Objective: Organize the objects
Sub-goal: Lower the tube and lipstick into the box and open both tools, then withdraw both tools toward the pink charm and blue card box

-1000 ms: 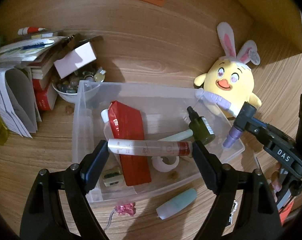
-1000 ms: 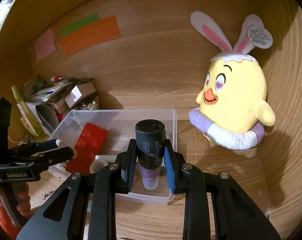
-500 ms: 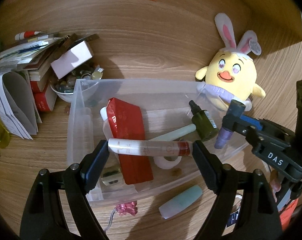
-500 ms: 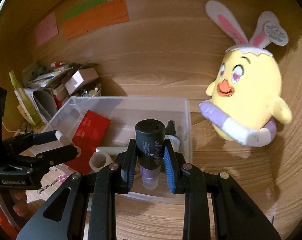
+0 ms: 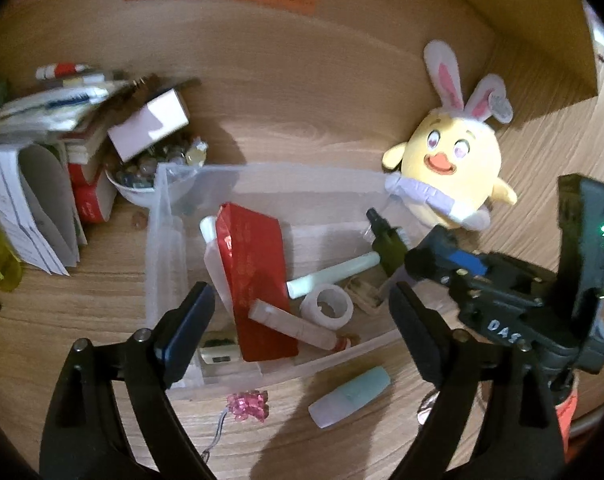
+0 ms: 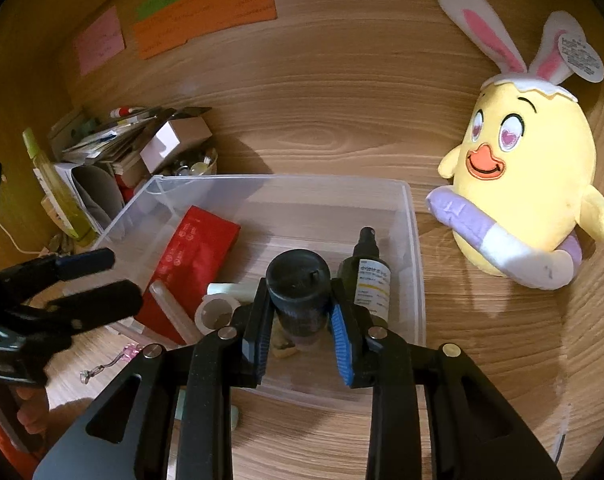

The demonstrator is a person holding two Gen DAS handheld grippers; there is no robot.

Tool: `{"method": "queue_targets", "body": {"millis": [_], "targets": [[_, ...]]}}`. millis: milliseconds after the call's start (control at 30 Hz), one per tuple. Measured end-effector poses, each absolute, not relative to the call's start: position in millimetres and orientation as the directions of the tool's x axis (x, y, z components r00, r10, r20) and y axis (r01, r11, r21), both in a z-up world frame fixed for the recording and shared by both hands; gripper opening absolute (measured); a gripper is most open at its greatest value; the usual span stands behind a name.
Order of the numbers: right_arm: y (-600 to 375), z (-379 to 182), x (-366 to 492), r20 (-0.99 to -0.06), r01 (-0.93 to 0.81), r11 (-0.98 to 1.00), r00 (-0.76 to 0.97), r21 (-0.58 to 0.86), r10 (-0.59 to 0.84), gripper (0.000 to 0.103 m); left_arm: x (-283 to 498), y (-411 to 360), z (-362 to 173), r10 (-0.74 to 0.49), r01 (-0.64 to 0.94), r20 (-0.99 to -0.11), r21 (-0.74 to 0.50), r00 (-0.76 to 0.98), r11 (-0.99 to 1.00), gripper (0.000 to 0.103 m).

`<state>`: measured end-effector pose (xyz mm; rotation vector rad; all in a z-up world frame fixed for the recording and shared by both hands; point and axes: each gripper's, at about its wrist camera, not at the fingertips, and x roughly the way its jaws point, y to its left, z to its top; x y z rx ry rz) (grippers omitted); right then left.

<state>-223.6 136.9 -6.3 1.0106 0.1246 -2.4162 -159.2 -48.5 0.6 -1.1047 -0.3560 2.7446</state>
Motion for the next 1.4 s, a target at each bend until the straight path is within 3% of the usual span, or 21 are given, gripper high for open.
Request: {"method": "queue_targets", "body": {"millis": [133, 200, 267, 600, 867, 1400], "targets": [[135, -4, -222, -0.686, 0.510, -0.850, -0.570, 0.136, -0.452, 0.034, -150, -51, 13, 0.234, -0.067, -0.635, -0.276, -0.736, -0.959, 0.094], [136, 0, -219, -0.675, 0.509, -0.850, -0.582, 0.134, -0.454, 0.053, -146, -52, 16, 0.220, -0.062, -0.632, -0.262, -0.743, -0.963, 0.094], [138, 6, -213, -0.652, 0.500, -0.858, -0.615, 0.113, -0.444, 0.060, -143, -52, 17, 0.211, -0.059, -0.633, -0.252, -0.745, -0.966, 0.094], [156, 31, -190, -0.593, 0.496, -0.861, -0.661, 0.114, -0.459, 0.083, -127, -60, 15, 0.188, -0.038, -0.647, -0.239, -0.739, -0.970, 0.094], [188, 38, -163, -0.576, 0.488, -0.860, -0.664, 0.149, -0.476, 0.085, -112, -70, 0, 0.151, -0.010, -0.685, -0.205, -0.713, -0.979, 0.094], [212, -22, -129, -0.708, 0.422, -0.900, -0.601, 0.113, -0.371, 0.085, -79, -85, -49, 0.063, 0.067, -0.784, -0.132, -0.617, -0.989, 0.094]]}}
